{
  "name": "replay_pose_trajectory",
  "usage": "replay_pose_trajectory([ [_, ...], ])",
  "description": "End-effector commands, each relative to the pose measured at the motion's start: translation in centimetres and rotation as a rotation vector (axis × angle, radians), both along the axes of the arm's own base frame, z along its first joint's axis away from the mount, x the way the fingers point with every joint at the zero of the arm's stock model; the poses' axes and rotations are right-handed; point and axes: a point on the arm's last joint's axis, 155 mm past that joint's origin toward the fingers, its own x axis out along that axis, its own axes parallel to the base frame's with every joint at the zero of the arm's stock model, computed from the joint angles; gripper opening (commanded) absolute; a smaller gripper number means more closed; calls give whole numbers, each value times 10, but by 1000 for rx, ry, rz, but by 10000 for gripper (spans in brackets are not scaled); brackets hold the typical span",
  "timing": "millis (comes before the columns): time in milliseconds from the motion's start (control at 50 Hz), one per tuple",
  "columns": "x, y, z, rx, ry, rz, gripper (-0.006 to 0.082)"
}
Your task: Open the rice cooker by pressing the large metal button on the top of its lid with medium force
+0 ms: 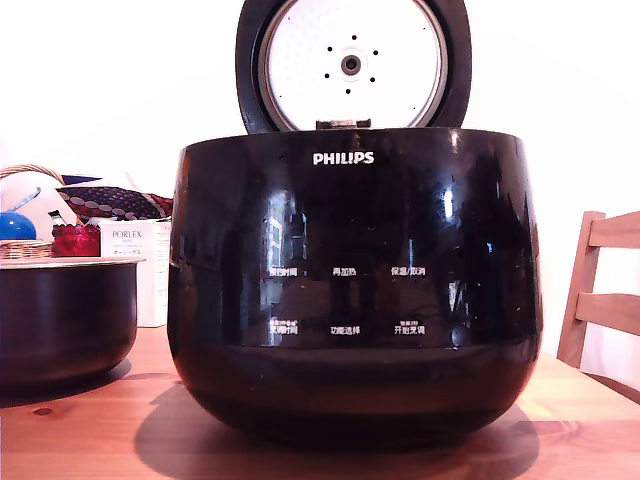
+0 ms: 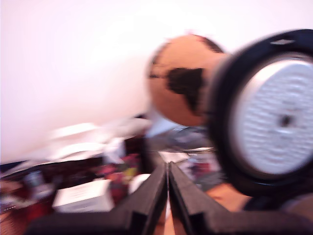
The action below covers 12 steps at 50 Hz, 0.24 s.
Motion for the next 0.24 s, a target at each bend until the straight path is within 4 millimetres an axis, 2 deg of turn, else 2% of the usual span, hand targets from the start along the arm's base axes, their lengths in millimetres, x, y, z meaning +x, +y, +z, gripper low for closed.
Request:
replay_pose_trajectory([
  [0,2,9,-8,9,6,31,-24],
  [220,1,20,-2,24,-20,68,-24],
])
